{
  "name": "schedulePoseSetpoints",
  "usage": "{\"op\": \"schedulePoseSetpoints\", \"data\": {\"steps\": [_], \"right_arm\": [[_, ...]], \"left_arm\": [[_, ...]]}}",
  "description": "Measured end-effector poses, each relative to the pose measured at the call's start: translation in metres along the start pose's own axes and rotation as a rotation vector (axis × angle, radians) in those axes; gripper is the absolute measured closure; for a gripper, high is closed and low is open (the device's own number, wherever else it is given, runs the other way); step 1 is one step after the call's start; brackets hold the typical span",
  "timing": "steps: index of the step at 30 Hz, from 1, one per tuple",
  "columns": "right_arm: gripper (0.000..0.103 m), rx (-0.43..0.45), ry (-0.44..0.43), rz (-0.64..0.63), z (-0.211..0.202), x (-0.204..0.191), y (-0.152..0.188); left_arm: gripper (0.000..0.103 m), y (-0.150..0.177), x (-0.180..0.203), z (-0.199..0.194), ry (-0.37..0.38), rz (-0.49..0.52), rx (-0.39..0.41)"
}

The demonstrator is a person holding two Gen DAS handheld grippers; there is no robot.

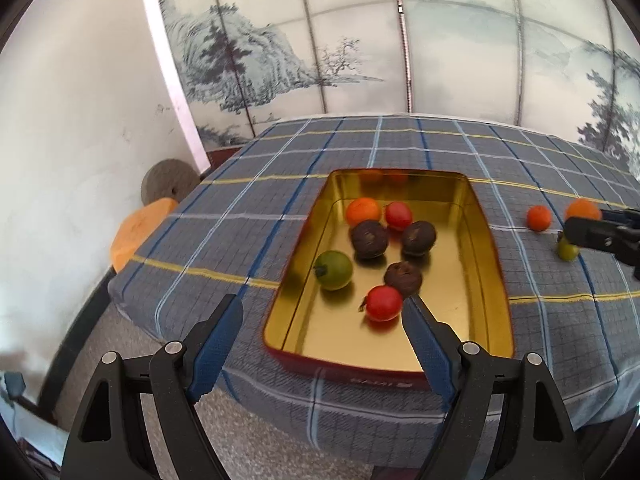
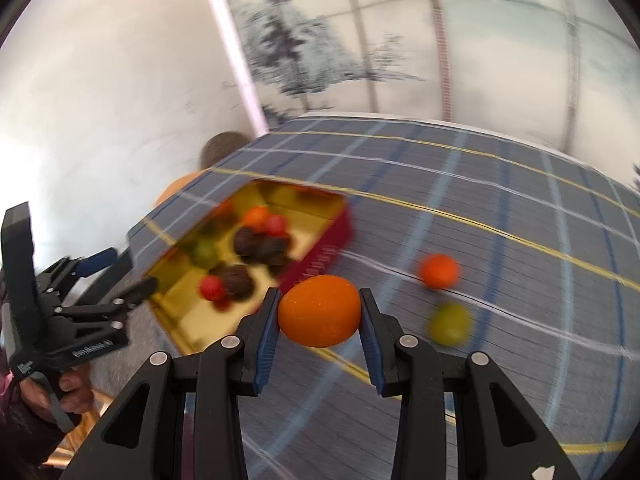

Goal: Organize fruits
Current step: 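Carry the orange into the tin box and open the right gripper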

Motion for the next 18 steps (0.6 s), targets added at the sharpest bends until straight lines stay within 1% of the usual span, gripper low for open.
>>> {"op": "schedulePoseSetpoints", "data": {"steps": [3,8,10,13,18], "right_arm": [[0.068,-0.025,-0.035,-0.040,0.017,-0.027,-0.005],[0.068,-0.074,-0.078,-0.063,0.047,-0.054,-0.011],[0.068,-0.097,-0.100,-0.070,0.058,-0.065,-0.012],[0.068,-0.115,-0.101,-0.097,0.074,-0.079,-0.016],[0.067,-0.135,-0.081,-0.097,0.102,-0.086,-0.026]], "left_arm": [[0.021,0.004,-0.010,0.001,-0.006,-0.016,-0.005],[0.021,0.009,-0.020,0.000,-0.045,-0.002,-0.001],[0.021,0.011,-0.022,0.001,-0.049,0.001,-0.002],[0.021,0.014,-0.024,0.002,-0.048,-0.005,-0.009],[0.021,0.018,-0.031,0.005,-0.051,-0.027,-0.028]]}}
Point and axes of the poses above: each gripper's, at about its wrist camera, not at the fingertips, and z roughly the way its jaws point, x to its right, y to its underside, the point moved 8 cm from there along z, roughly the way its jaws point, and after that the axes turned 4 degrees about y, right-handed, at the moved point
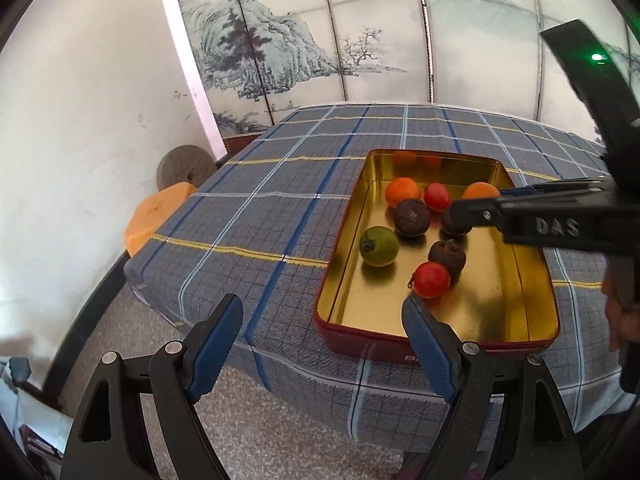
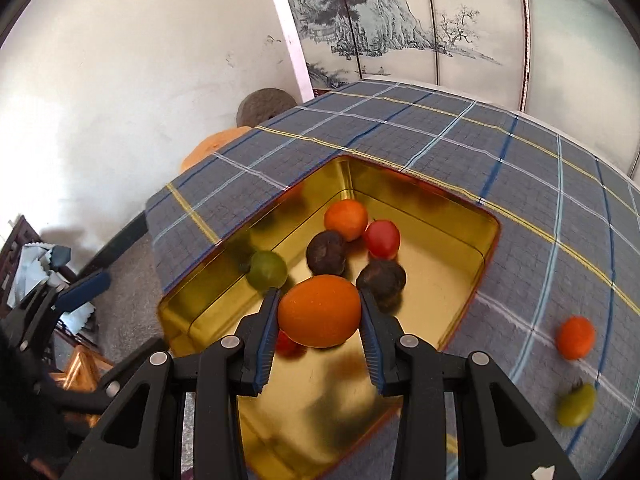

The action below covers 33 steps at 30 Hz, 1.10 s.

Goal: Organize fruits
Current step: 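Carry the orange into the tin box and open the right gripper, then grasp a small orange with the left gripper while the right gripper grasps a green fruit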

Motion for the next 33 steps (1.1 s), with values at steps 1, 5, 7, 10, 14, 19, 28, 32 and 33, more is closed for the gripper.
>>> {"op": "schedulePoseSetpoints", "data": {"steps": [1,5,7,10,14,19,28,32,33], "right_arm": [[0.066,-0.002,-0.001,0.008,0.004,0.001,-0.002],[0.052,0.034,-0.034,0.075,0.007,0.008,-0.015],[0.043,0.090,-0.063,0.119,-0.004,0.013,-0.024],[0.040,0.163,-0.078,0.138,-0.025,0.021,-0.032],[0.033,0.221,-0.065,0.162,-0.054,0.043,-0.027],[0.028,0.232,0.074,0.229,-0.085,0.109,0.019],[0.028,0.072,0.486,0.326,-0.121,0.255,0.139],[0.028,0.073,0.492,0.419,-0.131,0.290,0.168],[0.028,0.080,0.478,0.447,-0.132,0.295,0.173]], "left_arm": [[0.021,0.001,-0.002,0.001,-0.001,-0.005,-0.006],[0.021,0.003,-0.007,0.004,-0.010,-0.015,-0.018],[0.021,0.004,-0.007,0.004,-0.011,-0.015,-0.021],[0.021,0.004,-0.005,0.003,-0.015,-0.009,-0.024],[0.021,0.003,-0.001,0.002,-0.006,-0.001,-0.031],[0.021,0.001,0.012,0.000,0.028,0.032,-0.039],[0.021,-0.037,0.068,-0.016,0.279,0.071,-0.019],[0.021,-0.069,0.113,-0.015,0.418,0.079,-0.059],[0.021,-0.078,0.127,-0.012,0.445,0.093,-0.066]]}}
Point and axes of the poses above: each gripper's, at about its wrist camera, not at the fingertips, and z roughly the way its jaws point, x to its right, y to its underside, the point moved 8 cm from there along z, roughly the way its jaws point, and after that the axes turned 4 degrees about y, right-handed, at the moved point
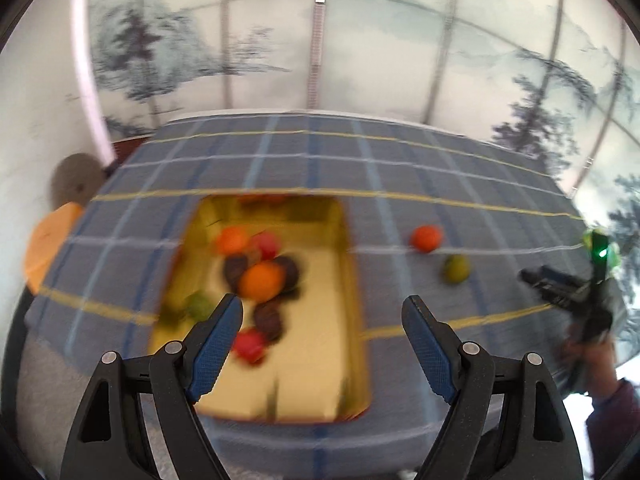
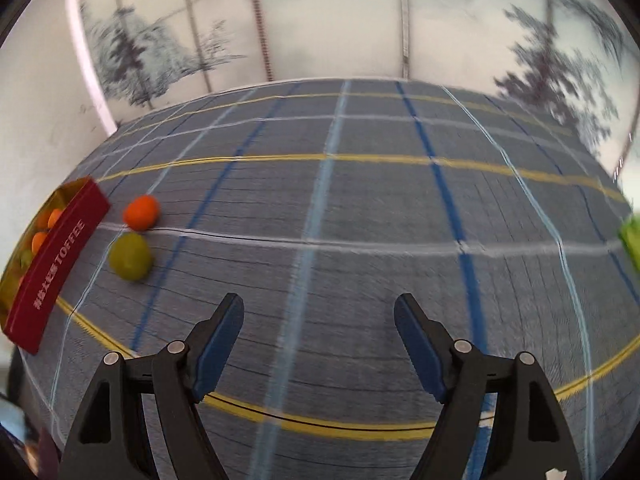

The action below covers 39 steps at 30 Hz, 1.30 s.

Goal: Organize fruits
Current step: 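Grasp a small orange with the left gripper while the right gripper grasps a green fruit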

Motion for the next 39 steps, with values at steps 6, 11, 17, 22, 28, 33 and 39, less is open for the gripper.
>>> {"op": "schedulePoseSetpoints", "data": {"steps": [6,11,17,22,28,33,39], "right_arm": [[0.028,0.022,-0.059,0.009,-0.001,-0.002,-0.001],[0.028,0.066,-0.108,-0.026,-0.012,-0.011,0.001],[0.028,0.092,-0.195,-0.023,-0.021,-0.015,0.000],[0.027,0.101,-0.251,-0.005,-0.024,-0.015,-0.002],[0.025,0.114,-0.279,0.012,-0.028,-0.013,-0.003],[0.025,0.107,-0.270,-0.001,-0.026,-0.015,-0.002],[0.025,0.075,-0.278,-0.057,-0.026,-0.030,0.001]], "left_arm": [[0.021,-0.049,0.066,0.067,0.076,0.084,-0.099],[0.027,-0.063,0.089,0.137,0.064,0.052,-0.210],[0.028,-0.053,0.095,0.187,0.026,0.033,-0.284],[0.028,-0.042,0.093,0.207,0.003,0.027,-0.320],[0.067,-0.033,0.104,0.215,0.051,0.074,-0.298],[0.067,-0.037,0.111,0.188,0.040,0.064,-0.262],[0.067,-0.047,0.108,0.115,0.055,0.037,-0.152]]}}
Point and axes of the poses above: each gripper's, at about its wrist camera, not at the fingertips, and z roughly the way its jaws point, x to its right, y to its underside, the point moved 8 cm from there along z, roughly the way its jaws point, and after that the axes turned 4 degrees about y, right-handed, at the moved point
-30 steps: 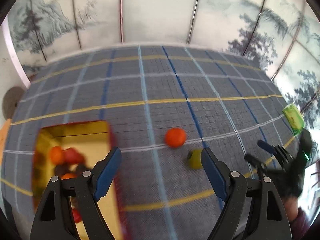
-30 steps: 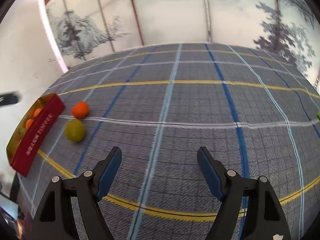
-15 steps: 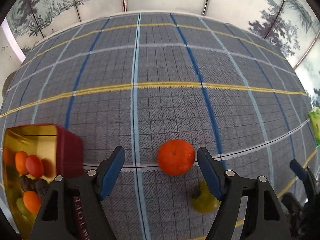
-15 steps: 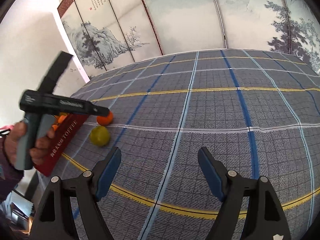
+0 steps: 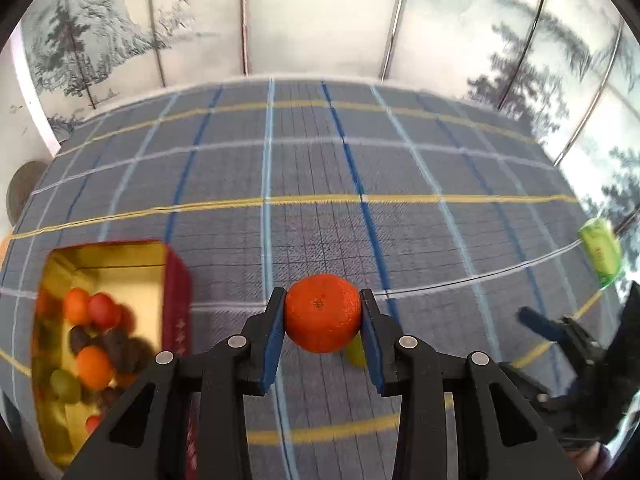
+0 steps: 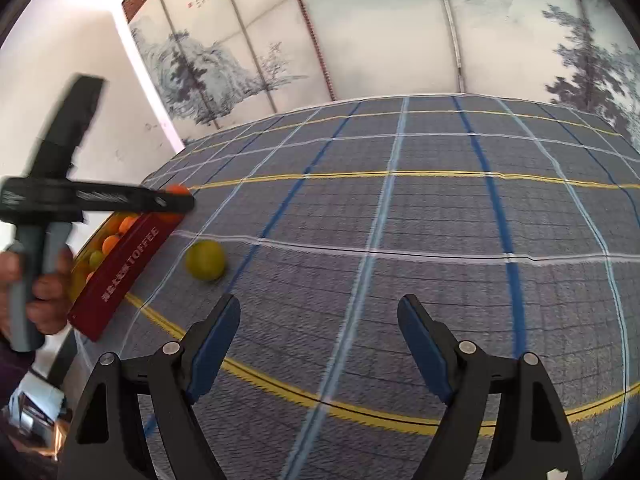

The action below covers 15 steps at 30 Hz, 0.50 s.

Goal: Organize fruits
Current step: 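Grasp a small orange with the left gripper while the right gripper grasps a green fruit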

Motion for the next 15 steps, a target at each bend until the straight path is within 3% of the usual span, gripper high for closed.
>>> {"op": "schedulePoseSetpoints", "data": {"steps": [6,15], "right_arm": [[0.025,-0.021,-0.102,-0.112,0.010,-0.053,-0.010],[0.025,-0.101,-0.083,-0.247,0.065,-0.102,-0.024]], "left_arm": [[0.066,0.014,-0.008,-0.043,0.009,-0.015,0.029],[0.066,0.030,-0.014,-0.064,-0.017,-0.010,0.052]]}}
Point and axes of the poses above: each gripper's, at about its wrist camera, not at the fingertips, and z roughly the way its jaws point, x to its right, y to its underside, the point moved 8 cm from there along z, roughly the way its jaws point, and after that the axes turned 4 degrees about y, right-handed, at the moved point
